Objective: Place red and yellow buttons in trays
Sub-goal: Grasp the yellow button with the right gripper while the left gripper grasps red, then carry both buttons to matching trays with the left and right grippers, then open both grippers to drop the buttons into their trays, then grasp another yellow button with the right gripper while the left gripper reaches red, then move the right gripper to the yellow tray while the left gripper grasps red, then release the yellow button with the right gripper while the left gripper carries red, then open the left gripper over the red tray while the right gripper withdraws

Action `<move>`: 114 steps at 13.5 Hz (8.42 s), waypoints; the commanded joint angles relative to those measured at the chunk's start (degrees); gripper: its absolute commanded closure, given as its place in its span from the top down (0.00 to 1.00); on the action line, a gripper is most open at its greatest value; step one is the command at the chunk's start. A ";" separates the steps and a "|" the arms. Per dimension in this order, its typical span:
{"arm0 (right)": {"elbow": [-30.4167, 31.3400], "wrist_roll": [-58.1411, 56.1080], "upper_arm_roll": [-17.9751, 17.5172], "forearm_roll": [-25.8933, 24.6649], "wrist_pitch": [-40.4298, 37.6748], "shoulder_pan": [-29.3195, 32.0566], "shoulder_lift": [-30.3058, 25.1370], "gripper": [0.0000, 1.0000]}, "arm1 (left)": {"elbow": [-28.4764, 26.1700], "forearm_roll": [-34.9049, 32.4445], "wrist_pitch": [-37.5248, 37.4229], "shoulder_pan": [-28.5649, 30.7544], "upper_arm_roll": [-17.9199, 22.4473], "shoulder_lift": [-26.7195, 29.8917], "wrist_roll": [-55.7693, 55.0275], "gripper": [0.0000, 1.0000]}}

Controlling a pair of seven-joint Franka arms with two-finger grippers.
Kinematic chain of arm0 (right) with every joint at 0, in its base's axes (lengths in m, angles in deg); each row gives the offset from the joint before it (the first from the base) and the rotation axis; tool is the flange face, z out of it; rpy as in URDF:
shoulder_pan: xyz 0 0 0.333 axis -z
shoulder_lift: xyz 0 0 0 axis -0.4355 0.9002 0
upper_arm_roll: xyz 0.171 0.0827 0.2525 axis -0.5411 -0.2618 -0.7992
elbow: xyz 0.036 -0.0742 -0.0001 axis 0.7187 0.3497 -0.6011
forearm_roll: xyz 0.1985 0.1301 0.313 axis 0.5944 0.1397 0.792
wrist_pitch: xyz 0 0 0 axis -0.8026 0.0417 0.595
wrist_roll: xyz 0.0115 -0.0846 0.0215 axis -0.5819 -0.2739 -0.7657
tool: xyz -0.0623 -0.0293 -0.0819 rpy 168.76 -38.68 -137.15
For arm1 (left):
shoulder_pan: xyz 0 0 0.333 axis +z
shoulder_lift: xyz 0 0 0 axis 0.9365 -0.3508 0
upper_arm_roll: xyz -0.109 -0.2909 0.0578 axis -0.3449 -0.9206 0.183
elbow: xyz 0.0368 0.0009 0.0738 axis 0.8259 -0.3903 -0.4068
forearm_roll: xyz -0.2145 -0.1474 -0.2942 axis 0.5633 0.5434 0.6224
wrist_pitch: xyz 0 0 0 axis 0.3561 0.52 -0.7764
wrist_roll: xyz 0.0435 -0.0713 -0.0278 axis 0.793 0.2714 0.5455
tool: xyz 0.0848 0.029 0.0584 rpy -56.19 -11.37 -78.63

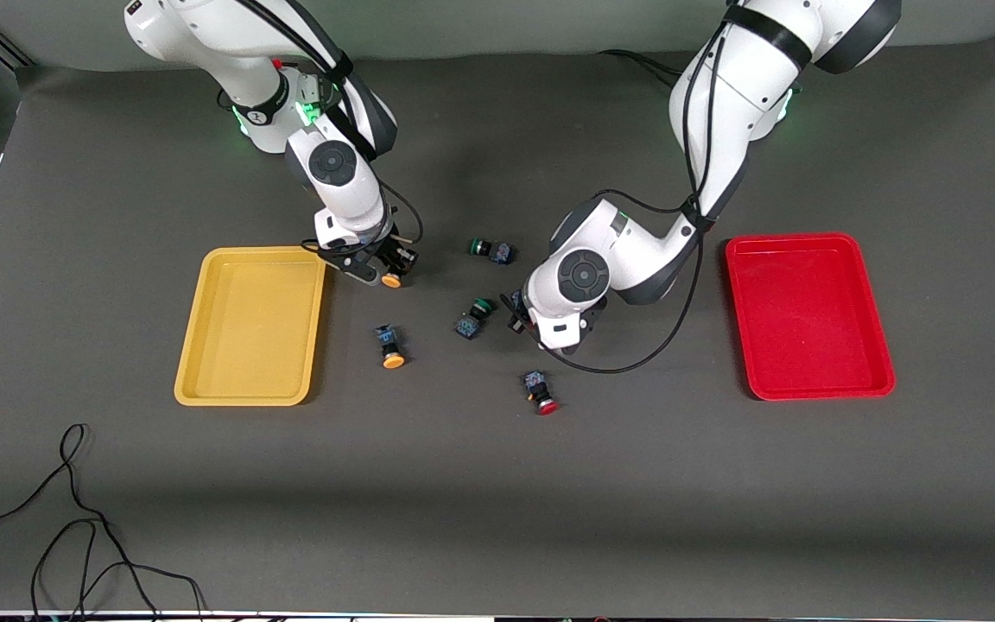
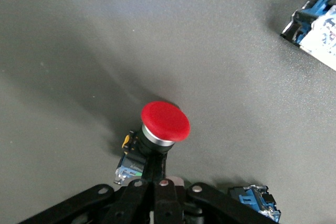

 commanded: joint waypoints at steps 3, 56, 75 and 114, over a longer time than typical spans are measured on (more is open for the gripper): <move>-19.31 -2.13 1.93 0.19 -35.33 -0.01 -10.00 0.13 | 0.37 -0.27 -0.65 0.01 0.50 0.04 -0.95 0.99; -24.83 -68.24 39.56 45.28 -6.59 -29.01 29.11 0.65 | -28.51 -7.18 -9.05 38.08 -3.87 32.39 72.97 1.00; -27.83 -77.78 63.55 28.75 -42.90 -26.39 20.49 0.13 | 32.45 -13.28 -5.93 -1.22 6.83 -17.62 33.85 0.99; -39.86 -64.45 5.58 -1.20 -54.57 35.74 -12.19 1.00 | -28.30 -22.10 -11.68 42.64 3.85 32.62 89.65 1.00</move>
